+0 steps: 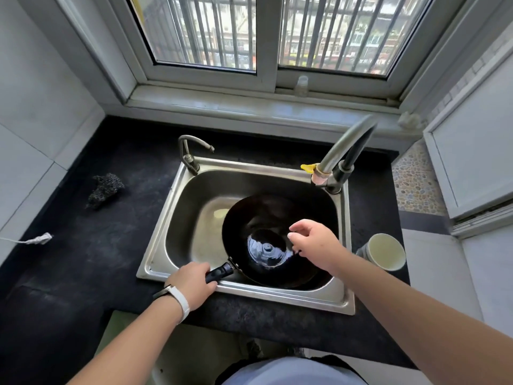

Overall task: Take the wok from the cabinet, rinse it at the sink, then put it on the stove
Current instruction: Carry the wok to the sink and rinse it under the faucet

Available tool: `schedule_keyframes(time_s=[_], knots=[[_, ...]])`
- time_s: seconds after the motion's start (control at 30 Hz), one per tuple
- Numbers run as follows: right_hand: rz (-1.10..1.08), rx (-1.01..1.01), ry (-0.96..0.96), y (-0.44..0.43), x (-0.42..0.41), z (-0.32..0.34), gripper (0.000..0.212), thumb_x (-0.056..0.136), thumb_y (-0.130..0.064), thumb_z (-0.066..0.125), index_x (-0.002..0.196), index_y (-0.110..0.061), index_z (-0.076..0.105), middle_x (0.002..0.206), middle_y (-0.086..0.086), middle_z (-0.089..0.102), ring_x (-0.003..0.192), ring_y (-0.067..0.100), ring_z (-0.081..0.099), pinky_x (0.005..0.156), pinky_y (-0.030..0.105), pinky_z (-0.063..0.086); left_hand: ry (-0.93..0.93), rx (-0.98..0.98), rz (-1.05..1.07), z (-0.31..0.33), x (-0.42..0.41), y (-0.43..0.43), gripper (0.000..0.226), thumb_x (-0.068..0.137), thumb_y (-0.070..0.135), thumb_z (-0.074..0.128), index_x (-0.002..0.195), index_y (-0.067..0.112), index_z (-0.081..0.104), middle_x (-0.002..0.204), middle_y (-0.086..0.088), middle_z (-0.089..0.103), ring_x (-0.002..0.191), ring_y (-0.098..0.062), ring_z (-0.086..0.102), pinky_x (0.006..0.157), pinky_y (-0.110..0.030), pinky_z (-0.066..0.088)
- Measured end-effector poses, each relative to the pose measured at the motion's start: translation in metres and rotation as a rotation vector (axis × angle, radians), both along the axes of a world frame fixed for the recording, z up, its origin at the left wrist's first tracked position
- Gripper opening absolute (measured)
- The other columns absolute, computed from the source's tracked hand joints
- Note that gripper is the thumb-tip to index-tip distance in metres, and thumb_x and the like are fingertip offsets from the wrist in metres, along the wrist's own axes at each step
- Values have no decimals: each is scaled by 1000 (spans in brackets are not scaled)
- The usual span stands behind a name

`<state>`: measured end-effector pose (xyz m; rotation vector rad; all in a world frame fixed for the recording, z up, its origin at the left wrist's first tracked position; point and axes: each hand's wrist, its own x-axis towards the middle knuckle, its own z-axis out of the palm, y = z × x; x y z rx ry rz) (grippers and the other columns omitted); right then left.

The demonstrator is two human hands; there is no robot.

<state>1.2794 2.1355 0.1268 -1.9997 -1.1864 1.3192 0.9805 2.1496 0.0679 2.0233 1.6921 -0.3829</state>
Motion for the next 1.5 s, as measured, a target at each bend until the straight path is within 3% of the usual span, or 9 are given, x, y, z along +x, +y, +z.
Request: schedule_keyframes(time_s=[0.33,0.53,0.67,0.83,1.0,1.13,1.3,1.4,1.5], knots=[[90,1,-155,45,44,24,26,89,-31,60,112,-20,64,95,-3,69,91,18,69,89,44,57,-12,49,42,-12,-23,11,25,82,49,59,95,29,65,93,5,60,94,-20,59,80,-36,50],[163,20,-326,68,59,26,32,90,-34,57,120,-22,61,105,-4,66,94,16,62,84,32,51,23,107,73,-15,-32,17,25,81,50,63,98,31,66,96,6,57,98,-18,58,79,-33,44],[229,65,-436,80,66,29,8,90,-27,56,82,-25,54,71,-3,56,64,15,55,56,29,40,15,124,80,-16,-34,20,27,80,49,63,101,31,67,96,8,57,99,-17,57,80,-32,43],[227,199,-437,93,74,29,37,91,-27,55,64,-37,32,66,-11,36,58,5,35,52,25,24,40,134,70,-19,-43,28,30,78,54,63,97,32,68,91,10,57,97,-15,57,81,-33,40],[315,230,-530,97,82,18,17,78,-50,37,81,-33,36,77,-15,38,78,14,42,66,29,34,44,124,73,-21,-43,34,29,78,53,63,98,32,69,93,10,59,97,-15,57,81,-34,42],[254,263,-501,97,83,17,27,89,-34,54,113,-22,56,104,-5,53,95,16,54,82,38,50,54,117,76,-18,-41,32,30,79,52,63,101,31,68,95,9,60,98,-16,56,82,-34,42],[185,218,-457,97,85,15,40,91,-32,60,127,-15,51,117,0,58,108,20,58,93,40,49,-7,104,79,-11,-17,35,49,77,54,57,115,25,65,109,5,62,107,-20,55,92,-36,42],[182,235,-453,95,85,13,38,93,-28,60,126,-14,51,115,-2,56,113,19,56,89,33,43,-135,115,45,2,25,44,57,80,58,53,124,23,60,120,6,61,115,-18,53,98,-37,42],[191,226,-439,94,86,13,36,94,-30,59,128,-18,53,129,-1,58,120,19,55,87,30,39,-303,182,-16,23,74,55,70,72,65,40,121,20,63,116,3,63,111,-20,56,96,-38,45]])
